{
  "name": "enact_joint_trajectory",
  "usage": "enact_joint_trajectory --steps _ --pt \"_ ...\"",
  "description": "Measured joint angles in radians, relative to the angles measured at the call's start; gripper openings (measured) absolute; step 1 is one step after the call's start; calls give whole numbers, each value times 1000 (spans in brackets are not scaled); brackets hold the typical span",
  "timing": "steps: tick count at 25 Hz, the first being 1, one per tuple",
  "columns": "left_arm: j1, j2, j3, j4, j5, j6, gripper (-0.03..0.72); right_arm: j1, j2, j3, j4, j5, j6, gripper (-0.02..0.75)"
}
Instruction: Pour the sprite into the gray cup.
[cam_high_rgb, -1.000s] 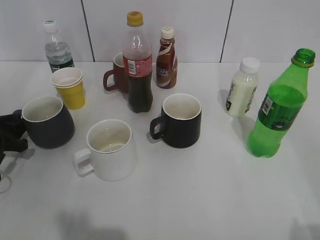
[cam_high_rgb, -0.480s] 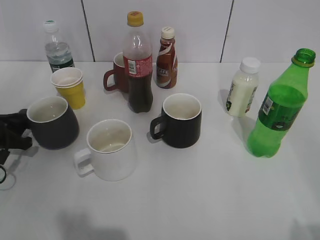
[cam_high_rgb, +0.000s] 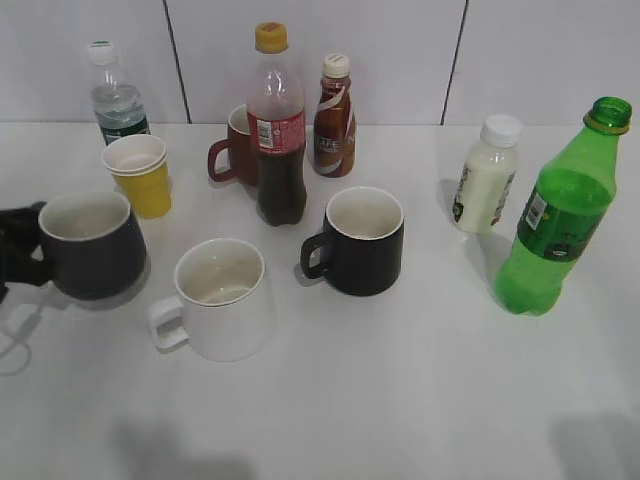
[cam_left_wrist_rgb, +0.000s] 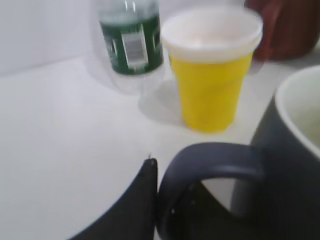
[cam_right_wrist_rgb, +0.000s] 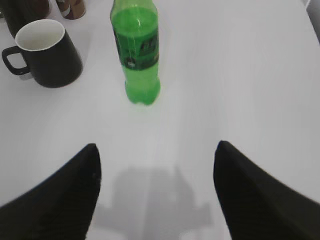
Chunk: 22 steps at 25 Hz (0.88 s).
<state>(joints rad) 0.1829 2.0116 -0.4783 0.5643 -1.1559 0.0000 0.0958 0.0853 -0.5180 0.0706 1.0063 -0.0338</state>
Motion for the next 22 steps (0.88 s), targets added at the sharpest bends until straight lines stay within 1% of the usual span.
enact_joint_trajectory --steps 2,4,5,7,9,12,14,16,17,19,22 --pt "0 -56 21 3 -1 -12 64 0 84 -6 12 -109 -58 521" --pt "0 -116 40 5 -1 -22 64 0 173 1 48 -288 -113 519" --pt "0 -145 51 6 -1 -33 64 0 240 10 79 -411 -145 518" --pt "0 -195 71 6 -1 -57 64 0 368 24 163 -540 -213 518" --pt "0 -243 89 8 -1 -70 62 0 511 31 269 -593 -295 518" --pt "-8 -309 101 12 -1 -79 62 0 716 37 457 -656 -426 517" --pt "-26 -342 102 12 -1 -87 62 0 829 38 514 -696 -461 526" --pt "-52 -374 102 12 -1 -90 62 0 916 38 534 -738 -478 564" --pt "-68 -386 102 12 -1 -93 62 0 966 38 537 -755 -482 600" --pt "-95 -407 102 13 -1 -94 62 0 1057 38 540 -779 -489 647" --pt "-123 -425 102 17 -2 -94 62 3 1149 38 542 -818 -513 679"
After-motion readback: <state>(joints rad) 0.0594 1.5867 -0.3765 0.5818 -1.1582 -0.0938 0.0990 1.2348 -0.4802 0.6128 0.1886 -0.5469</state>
